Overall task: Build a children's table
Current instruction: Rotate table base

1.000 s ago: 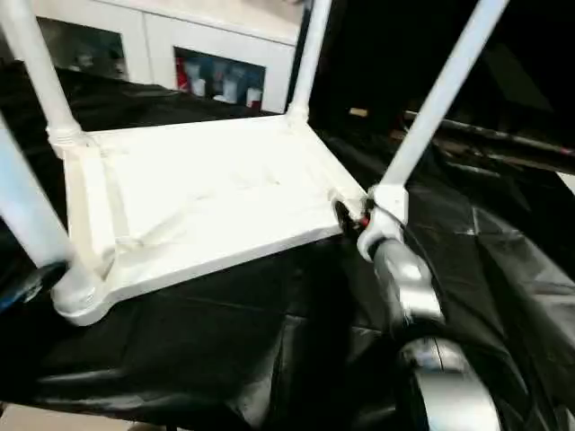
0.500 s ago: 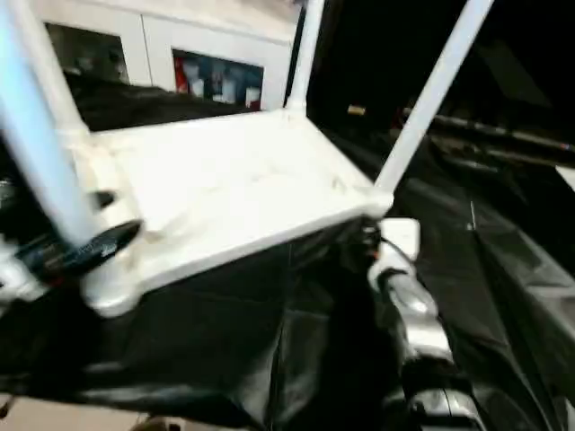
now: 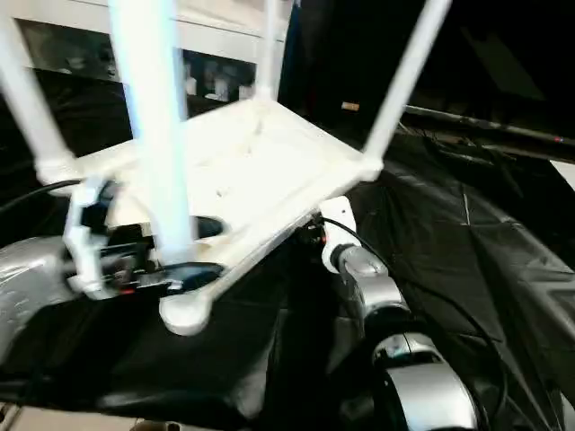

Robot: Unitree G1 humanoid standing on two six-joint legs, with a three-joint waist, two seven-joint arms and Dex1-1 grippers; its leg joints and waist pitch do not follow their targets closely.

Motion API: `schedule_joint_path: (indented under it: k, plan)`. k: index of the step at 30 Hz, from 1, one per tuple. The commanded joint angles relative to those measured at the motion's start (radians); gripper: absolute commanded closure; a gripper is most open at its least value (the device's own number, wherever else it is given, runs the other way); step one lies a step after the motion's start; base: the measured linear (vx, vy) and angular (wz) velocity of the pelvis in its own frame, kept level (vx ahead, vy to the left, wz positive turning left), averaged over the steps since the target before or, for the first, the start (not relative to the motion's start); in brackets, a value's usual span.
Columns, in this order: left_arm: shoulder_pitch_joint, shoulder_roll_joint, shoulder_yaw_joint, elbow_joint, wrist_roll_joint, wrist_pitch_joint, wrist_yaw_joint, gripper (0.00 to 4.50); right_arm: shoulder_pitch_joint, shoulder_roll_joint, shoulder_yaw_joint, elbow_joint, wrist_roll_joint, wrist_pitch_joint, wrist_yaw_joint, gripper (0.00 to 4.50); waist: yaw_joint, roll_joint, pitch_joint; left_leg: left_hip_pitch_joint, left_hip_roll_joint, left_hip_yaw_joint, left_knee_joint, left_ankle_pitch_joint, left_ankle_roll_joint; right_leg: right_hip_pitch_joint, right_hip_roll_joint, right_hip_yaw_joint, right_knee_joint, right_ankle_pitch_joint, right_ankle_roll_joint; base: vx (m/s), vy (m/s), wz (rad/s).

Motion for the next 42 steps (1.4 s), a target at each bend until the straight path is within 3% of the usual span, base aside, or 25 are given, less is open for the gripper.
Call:
schedule_joint_path:
  k: [1,5,14,19,24,27,28,33,37,38,42]
  plan:
    - [-0.034,-0.023,-0.046,-0.022,-0.016,0.009,0.001,0.04,-0.025,0.019,0.016,0.018,-0.006,-0.02,0.031,1.38,0.001,0.021,-0.06,0.018,0.015,-0.005,-0.075,-0.263,-0.075,0.04,-0.039,0.032,-0.057,-0.216,-0.159,0.0,0.0,0.0]
    - [-0.078,-0.058,-0.086,0.019,0.011,-0.003,-0.002,0.04,-0.035,0.036,0.016,0.036,-0.006,-0.031,0.037,1.38,-0.006,0.02,-0.06,0.017,0.015,-0.005,-0.074,-0.248,-0.068,0.042,-0.038,0.032,-0.057,-0.206,-0.16,0.0,0.0,0.0]
    - [-0.167,-0.156,-0.179,0.091,0.025,-0.026,-0.013,0.04,-0.026,0.071,0.038,0.05,-0.012,-0.06,0.138,1.38,-0.018,0.022,-0.057,0.02,0.017,-0.009,-0.075,-0.309,-0.07,0.038,-0.041,0.031,-0.069,-0.291,-0.154,0.0,0.0,0.0]
    - [-0.194,-0.222,-0.215,0.142,0.061,-0.078,-0.003,0.04,-0.02,0.075,0.051,0.049,-0.022,-0.073,0.169,1.38,-0.021,0.02,-0.06,0.016,0.018,-0.009,-0.074,-0.289,-0.058,0.045,-0.041,0.03,-0.067,-0.261,-0.166,0.0,0.0,0.0]
    - [-0.234,-0.283,-0.23,0.247,0.196,-0.231,0.079,0.04,-0.044,0.058,0.024,0.077,-0.034,-0.097,0.063,1.38,-0.023,0.02,-0.061,0.017,0.019,-0.01,-0.073,-0.285,-0.048,0.045,-0.043,0.029,-0.071,-0.266,-0.164,0.0,0.0,0.0]
    - [-0.246,-0.274,-0.244,0.292,0.268,-0.294,0.11,0.04,-0.056,0.043,-0.004,0.083,-0.02,-0.102,0.039,1.38,-0.025,0.02,-0.06,0.021,0.019,-0.01,-0.072,-0.305,-0.042,0.04,-0.042,0.028,-0.075,-0.289,-0.158,0.0,0.0,0.0]
    - [-0.251,-0.254,-0.259,0.323,0.327,-0.341,0.125,0.04,-0.063,0.021,-0.029,0.079,-0.001,-0.105,0.041,1.38,-0.023,0.02,-0.06,0.022,0.02,-0.009,-0.072,-0.304,-0.041,0.039,-0.042,0.029,-0.073,-0.286,-0.159,0.0,0.0,0.0]
    - [-0.237,-0.211,-0.272,0.367,0.401,-0.416,0.114,0.04,-0.04,-0.053,-0.042,0.027,0.02,-0.114,0.166,1.38,-0.011,0.022,-0.058,0.023,0.02,-0.007,-0.072,-0.305,-0.033,0.039,-0.041,0.028,-0.074,-0.274,-0.164,0.0,0.0,0.0]
    - [-0.208,-0.165,-0.277,0.364,0.403,-0.435,0.052,0.04,0.007,-0.125,-0.008,-0.055,0.02,-0.113,0.328,1.38,-0.005,0.022,-0.058,0.019,0.021,-0.009,-0.073,-0.303,-0.025,0.045,-0.042,0.028,-0.076,-0.29,-0.163,0.0,0.0,0.0]
    - [-0.198,-0.145,-0.283,0.364,0.399,-0.436,0.021,0.31,0.026,-0.153,0.004,-0.086,0.02,-0.111,0.381,1.38,-0.004,0.021,-0.059,0.022,0.021,-0.008,-0.072,-0.301,-0.023,0.042,-0.041,0.028,-0.076,-0.288,-0.168,0.0,0.0,0.0]
    - [-0.185,-0.06,-0.314,0.41,0.426,-0.472,-0.092,0.53,0.111,-0.283,0.048,-0.244,0.031,-0.102,0.592,1.38,0.007,0.023,-0.058,0.022,0.021,-0.008,-0.073,-0.291,-0.006,0.044,-0.04,0.028,-0.077,-0.283,-0.18,0.0,0.0,0.0]
